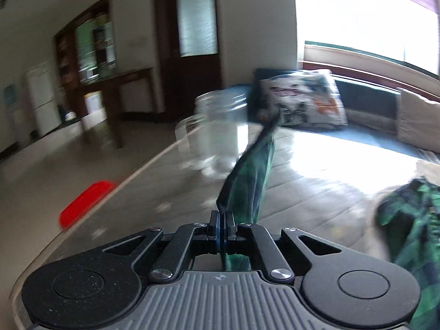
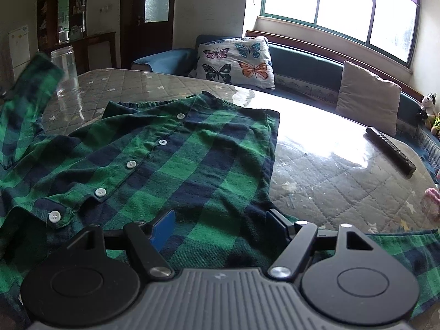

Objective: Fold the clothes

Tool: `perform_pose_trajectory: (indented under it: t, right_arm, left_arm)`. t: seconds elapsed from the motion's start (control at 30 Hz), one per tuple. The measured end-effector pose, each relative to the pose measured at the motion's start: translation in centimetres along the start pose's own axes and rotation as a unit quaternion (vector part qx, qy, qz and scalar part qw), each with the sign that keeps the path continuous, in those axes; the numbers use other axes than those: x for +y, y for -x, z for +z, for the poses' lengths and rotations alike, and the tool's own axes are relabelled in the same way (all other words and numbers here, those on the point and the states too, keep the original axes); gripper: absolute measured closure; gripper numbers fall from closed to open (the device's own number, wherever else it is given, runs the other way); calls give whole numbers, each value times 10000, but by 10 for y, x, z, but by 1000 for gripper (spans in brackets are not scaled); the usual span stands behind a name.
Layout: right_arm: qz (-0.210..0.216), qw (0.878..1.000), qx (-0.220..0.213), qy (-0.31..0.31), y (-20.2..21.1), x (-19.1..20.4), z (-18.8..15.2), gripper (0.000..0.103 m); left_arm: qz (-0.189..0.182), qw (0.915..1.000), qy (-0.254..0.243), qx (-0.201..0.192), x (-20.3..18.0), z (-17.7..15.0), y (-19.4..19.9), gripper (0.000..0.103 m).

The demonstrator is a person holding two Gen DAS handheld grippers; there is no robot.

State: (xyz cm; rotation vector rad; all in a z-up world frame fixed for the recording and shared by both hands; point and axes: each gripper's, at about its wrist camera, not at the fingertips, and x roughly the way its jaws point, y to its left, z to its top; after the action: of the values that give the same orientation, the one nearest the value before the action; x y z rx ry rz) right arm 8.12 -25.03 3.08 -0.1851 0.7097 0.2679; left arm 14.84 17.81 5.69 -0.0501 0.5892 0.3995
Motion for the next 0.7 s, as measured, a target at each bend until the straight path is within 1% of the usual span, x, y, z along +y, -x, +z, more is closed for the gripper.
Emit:
perform_pose_trajectory:
  t: [0.13, 0.23, 0.27, 0.33, 0.4, 0.43, 0.47, 0.53, 0.6, 0.63, 0.7]
  right_arm:
    - [10, 10000, 55, 56, 0, 6, 0, 29]
    - [20, 9999, 75, 111, 2, 9, 0, 29]
    - [24, 9999, 79, 125, 3, 10, 0, 29]
    - [29, 9998, 107, 149, 3, 10, 1, 29]
    - [47, 9998, 140, 116, 1, 8, 2, 29]
    - [58, 9998, 156, 98, 0, 6, 3, 29]
    - [74, 9998, 168, 71, -1, 5, 4, 29]
    - [94, 9998, 180, 18, -3, 1, 7, 29]
    - [107, 9998, 179, -55, -6, -5, 11, 29]
    - [114, 9997, 177, -98, -8, -8, 13, 29]
    - [147, 9995, 175, -217, -13, -16, 19, 29]
  left_arm:
    - [377, 9988, 174, 276, 27, -23, -7, 100]
    - [507, 9969, 292, 532, 40, -36, -12, 99]
    - [553, 9961, 305, 615, 43, -40, -14, 96]
    - [650, 9945, 299, 767, 45, -44, -16, 93]
    - [705, 9939, 291, 799, 46, -45, -15, 88]
    - [759, 9935, 278, 801, 45, -45, -13, 82]
    - [811, 9934, 249, 769, 43, -43, -11, 72]
    - [860, 9939, 174, 661, 39, -38, -5, 66]
    - [766, 9955, 100, 554, 31, -32, 2, 65]
    - [630, 9967, 59, 501, 26, -29, 5, 65]
    - [234, 9987, -37, 447, 11, -23, 12, 65]
